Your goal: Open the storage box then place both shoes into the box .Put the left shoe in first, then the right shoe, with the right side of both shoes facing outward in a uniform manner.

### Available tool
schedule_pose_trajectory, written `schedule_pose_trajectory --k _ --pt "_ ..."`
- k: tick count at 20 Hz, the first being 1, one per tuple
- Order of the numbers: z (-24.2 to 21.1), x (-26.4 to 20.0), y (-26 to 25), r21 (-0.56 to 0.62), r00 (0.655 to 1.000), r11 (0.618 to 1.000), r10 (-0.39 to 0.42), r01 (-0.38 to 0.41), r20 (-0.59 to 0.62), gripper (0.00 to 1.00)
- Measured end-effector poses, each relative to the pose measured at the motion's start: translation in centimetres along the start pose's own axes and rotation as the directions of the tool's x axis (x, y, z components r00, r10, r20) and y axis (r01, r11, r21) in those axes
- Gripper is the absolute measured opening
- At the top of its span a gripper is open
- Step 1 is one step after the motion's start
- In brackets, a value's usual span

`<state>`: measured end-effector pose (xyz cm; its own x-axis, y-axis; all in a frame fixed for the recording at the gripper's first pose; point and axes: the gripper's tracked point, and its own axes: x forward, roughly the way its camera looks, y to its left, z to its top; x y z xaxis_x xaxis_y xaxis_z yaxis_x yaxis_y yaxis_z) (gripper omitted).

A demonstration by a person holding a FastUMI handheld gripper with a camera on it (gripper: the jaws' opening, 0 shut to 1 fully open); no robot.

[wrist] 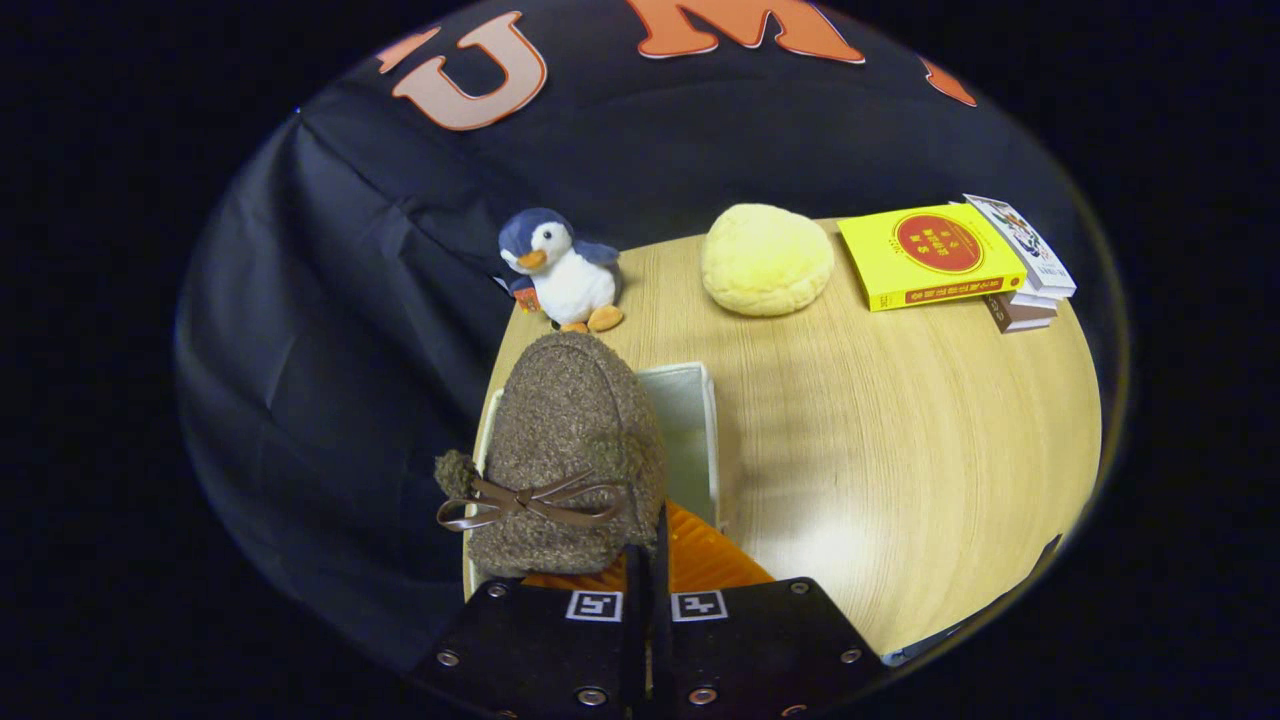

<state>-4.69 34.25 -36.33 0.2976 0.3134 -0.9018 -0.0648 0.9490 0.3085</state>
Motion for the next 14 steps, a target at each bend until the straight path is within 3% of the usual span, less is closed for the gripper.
schedule_pose_trajectory --k 10,14 --pt "-3.4 5.0 -1.3 -0.106 0.969 0.968 -0.235 0.227 -0.071 0.06" --pt "-3.6 4.1 -0.7 -0.159 0.968 0.959 -0.245 0.234 -0.052 0.20"
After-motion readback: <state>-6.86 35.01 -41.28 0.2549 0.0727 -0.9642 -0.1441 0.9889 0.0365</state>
